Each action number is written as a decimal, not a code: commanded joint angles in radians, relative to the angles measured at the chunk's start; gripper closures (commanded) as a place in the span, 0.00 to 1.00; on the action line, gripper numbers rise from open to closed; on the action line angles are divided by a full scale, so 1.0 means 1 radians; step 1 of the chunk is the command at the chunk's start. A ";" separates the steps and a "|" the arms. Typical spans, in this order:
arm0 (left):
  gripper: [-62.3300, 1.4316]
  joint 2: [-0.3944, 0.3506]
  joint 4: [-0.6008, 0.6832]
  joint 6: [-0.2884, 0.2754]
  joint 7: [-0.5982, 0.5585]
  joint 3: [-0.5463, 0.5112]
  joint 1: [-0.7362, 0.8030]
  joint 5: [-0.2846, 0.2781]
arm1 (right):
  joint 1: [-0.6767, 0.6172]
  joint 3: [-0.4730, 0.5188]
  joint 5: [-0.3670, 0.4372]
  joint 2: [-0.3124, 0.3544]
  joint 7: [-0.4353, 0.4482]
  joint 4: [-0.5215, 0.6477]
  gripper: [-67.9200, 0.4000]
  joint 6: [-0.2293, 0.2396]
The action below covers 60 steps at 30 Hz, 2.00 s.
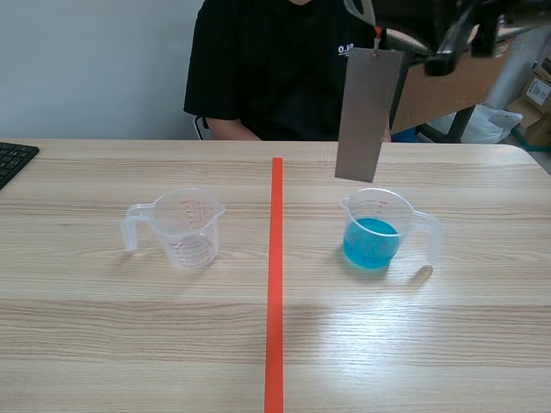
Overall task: Do the redox reaction experiment.
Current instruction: 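Move the plate over the blue solution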
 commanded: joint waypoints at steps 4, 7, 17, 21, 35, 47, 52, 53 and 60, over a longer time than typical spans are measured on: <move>0.91 0.002 0.016 -0.002 -0.011 -0.006 0.014 -0.002 | 0.022 0.026 0.059 0.117 0.061 0.006 0.97 -0.006; 0.91 0.002 0.016 -0.002 -0.008 -0.006 0.014 -0.002 | 0.023 0.026 0.063 0.175 0.117 -0.012 0.97 0.014; 0.91 0.000 0.016 -0.003 -0.011 -0.006 0.014 -0.002 | 0.023 0.026 0.068 0.196 0.219 -0.154 0.97 0.031; 0.91 0.000 0.016 -0.003 -0.011 -0.006 0.014 -0.002 | 0.025 0.026 0.042 0.170 0.228 -0.188 0.97 0.031; 0.91 -0.007 0.016 -0.003 -0.010 -0.006 0.014 -0.002 | 0.025 0.025 -0.075 0.054 0.228 -0.208 0.97 0.031; 0.91 -0.226 0.118 -0.041 -0.079 -0.006 0.067 -0.010 | 0.025 0.025 -0.090 0.038 0.224 -0.208 0.97 0.031; 0.91 -0.365 0.187 -0.074 -0.091 -0.006 0.077 -0.018 | 0.025 0.025 -0.089 0.037 0.224 -0.208 0.97 0.031; 0.91 -0.395 0.201 -0.075 -0.102 -0.006 0.075 -0.018 | 0.025 0.025 -0.089 0.037 0.224 -0.208 0.97 0.031; 0.91 -0.617 0.319 -0.094 -0.146 0.012 -0.009 -0.017 | 0.023 0.025 -0.089 0.026 0.212 -0.207 0.97 0.031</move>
